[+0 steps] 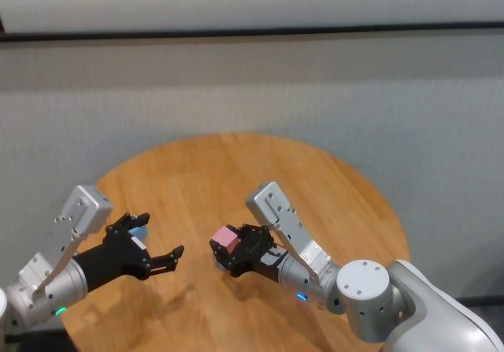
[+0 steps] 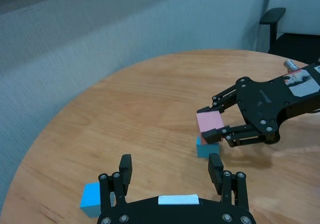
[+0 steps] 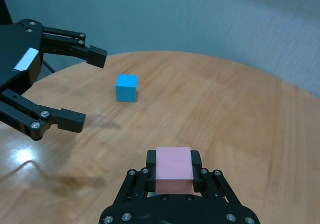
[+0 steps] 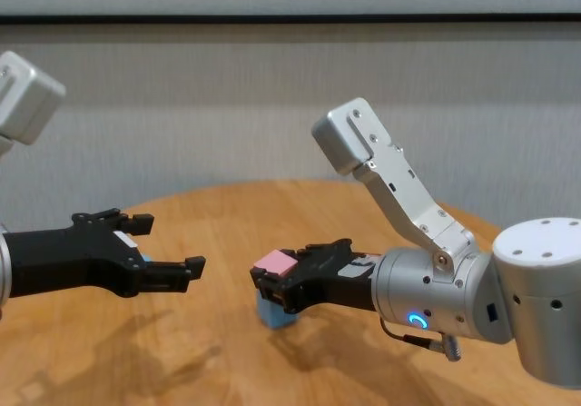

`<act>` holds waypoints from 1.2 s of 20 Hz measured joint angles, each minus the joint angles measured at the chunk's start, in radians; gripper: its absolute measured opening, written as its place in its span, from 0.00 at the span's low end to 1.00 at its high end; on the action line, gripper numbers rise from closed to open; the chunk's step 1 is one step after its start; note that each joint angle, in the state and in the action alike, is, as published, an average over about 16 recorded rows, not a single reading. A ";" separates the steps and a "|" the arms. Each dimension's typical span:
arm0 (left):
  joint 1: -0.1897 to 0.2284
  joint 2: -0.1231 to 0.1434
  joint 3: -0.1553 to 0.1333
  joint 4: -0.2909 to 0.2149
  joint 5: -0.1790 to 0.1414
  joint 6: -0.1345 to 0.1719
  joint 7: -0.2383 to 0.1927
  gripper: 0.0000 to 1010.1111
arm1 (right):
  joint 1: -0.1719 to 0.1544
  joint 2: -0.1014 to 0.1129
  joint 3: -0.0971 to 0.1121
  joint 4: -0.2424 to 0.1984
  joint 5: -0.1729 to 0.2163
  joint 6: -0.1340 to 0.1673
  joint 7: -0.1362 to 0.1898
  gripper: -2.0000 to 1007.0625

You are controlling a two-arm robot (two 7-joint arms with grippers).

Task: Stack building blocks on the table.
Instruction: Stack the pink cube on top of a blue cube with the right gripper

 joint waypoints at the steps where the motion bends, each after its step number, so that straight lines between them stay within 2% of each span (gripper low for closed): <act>1: 0.000 0.000 0.000 0.000 0.000 0.000 0.000 0.99 | 0.001 -0.001 0.000 0.002 -0.001 -0.001 -0.001 0.37; 8: 0.000 0.000 0.000 0.000 0.000 0.000 0.000 0.99 | 0.007 -0.007 0.007 0.016 -0.002 0.000 -0.002 0.38; 13: 0.000 0.000 0.000 0.000 0.000 0.000 0.000 0.99 | 0.010 -0.010 0.014 0.020 0.003 0.004 0.003 0.43; 18: 0.000 0.000 0.000 0.000 0.000 0.000 0.000 0.99 | 0.010 -0.011 0.020 0.017 0.010 0.008 0.006 0.53; 24: 0.000 0.000 0.000 0.000 0.000 0.000 0.000 0.99 | 0.010 -0.006 0.030 0.003 0.015 0.005 -0.003 0.71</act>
